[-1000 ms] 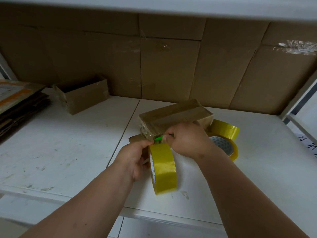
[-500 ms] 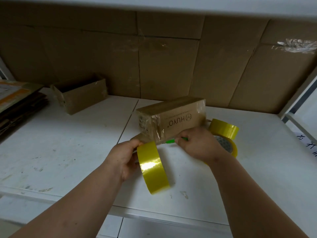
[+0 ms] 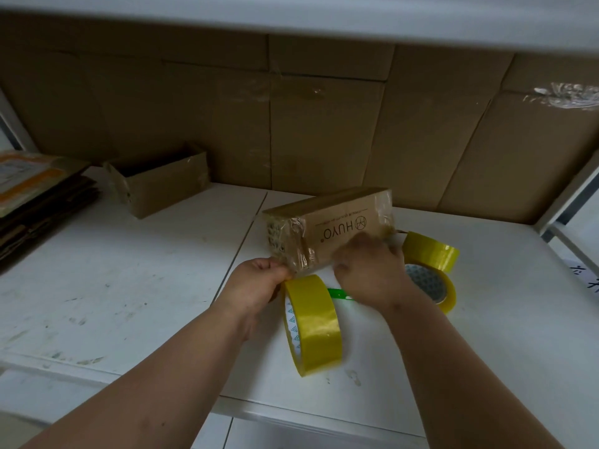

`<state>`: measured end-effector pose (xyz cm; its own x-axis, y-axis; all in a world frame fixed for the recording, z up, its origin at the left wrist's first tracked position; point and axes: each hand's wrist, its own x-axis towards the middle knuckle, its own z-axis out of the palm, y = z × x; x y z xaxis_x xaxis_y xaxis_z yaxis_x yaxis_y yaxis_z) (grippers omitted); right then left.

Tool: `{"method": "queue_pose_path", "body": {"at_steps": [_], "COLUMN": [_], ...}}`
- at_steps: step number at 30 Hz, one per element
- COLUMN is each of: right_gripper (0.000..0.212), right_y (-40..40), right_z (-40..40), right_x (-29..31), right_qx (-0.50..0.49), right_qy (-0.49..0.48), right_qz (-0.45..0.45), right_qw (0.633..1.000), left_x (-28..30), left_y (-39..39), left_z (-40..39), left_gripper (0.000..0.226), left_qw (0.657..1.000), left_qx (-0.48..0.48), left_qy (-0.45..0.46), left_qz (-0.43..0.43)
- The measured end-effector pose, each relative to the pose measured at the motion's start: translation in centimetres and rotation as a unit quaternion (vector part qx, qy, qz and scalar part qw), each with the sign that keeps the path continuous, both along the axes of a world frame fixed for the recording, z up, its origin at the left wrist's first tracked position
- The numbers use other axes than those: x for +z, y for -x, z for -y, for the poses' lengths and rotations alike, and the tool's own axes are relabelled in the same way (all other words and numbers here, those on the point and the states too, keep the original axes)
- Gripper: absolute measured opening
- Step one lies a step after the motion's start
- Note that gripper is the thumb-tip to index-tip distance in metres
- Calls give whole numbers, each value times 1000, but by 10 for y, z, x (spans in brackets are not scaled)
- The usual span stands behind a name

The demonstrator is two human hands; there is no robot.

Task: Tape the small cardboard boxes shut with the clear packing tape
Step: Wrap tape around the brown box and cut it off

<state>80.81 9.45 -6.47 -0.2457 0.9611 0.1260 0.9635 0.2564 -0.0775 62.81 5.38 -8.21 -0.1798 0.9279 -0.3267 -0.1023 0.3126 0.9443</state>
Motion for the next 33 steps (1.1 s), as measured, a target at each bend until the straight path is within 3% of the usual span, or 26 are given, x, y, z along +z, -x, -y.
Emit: {"method": "queue_pose_path", "body": {"at_steps": [2, 3, 7, 12, 17, 19, 23, 33], "right_gripper": [36, 41, 57, 53, 62, 61, 59, 49], "right_y": [8, 12, 24, 29, 30, 28, 28, 20], "right_z": [-11, -17, -42, -46, -37, -34, -34, -42], "right_x": [9, 12, 11, -2, -14, -18, -18, -15], "right_qx": [-11, -2, 66, 36, 17, 24, 24, 44], "right_qy": [-100, -97, -3, -57, -47, -55, -59, -46], "right_qz": [-174, -221, -130, -142, -113, -118, -131, -70], "right_qw": [980, 970, 989, 988, 992, 991, 989, 996], "left_x": [-1, -1, 3, 16, 12, 10, 13, 5], "left_y": [1, 2, 5, 25, 35, 32, 29, 22], "left_z": [0, 0, -1, -4, 1, 0, -9, -21], "left_gripper": [8, 7, 19, 13, 12, 6, 16, 13], "left_qw": [1000, 1000, 999, 991, 986, 987, 993, 996], "left_qx": [1, 0, -13, -56, -95, -99, -72, -31], "left_qy": [-2, -8, -47, -116, -132, -128, -90, -64], "left_qz": [14, 16, 17, -20, -22, -13, -5, 48]}}
